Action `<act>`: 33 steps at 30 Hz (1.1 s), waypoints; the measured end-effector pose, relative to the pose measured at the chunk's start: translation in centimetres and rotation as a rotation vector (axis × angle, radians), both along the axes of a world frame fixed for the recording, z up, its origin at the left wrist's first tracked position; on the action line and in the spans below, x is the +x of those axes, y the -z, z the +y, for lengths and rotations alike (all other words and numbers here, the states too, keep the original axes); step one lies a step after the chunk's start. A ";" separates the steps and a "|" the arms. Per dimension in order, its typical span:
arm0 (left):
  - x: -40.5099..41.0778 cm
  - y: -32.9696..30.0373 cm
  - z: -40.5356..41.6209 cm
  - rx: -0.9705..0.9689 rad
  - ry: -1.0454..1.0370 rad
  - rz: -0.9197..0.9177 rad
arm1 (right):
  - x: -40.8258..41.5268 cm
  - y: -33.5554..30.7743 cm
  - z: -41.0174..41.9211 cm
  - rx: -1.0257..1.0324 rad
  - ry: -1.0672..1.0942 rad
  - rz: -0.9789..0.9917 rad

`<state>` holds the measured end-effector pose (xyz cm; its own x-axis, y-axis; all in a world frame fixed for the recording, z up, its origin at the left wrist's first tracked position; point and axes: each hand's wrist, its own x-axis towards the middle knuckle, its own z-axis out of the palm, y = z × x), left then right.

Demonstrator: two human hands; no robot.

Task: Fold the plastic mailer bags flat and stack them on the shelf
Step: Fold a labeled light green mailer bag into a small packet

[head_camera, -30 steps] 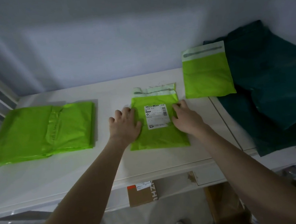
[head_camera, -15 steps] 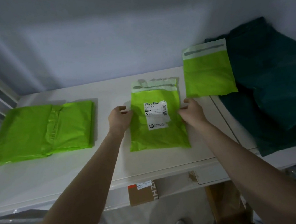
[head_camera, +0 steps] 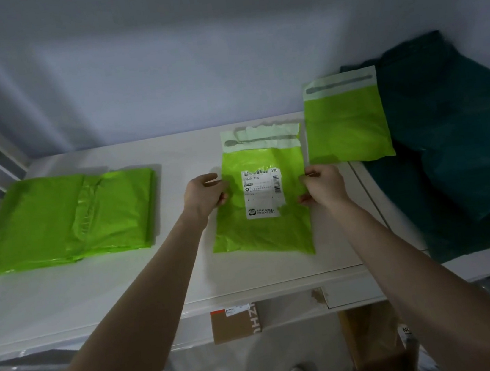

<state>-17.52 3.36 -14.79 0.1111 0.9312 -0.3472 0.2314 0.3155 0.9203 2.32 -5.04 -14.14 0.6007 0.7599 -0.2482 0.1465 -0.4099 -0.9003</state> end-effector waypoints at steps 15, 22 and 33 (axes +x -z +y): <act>0.5 -0.9 -0.2 -0.048 -0.033 -0.229 | 0.1 0.2 0.5 0.102 0.028 0.231; 0.6 -0.6 0.0 -0.011 0.021 -0.214 | 0.0 0.3 0.9 0.138 0.029 0.263; -0.1 0.0 -0.3 -0.046 0.034 -0.154 | -0.4 -0.3 0.3 0.108 0.116 0.434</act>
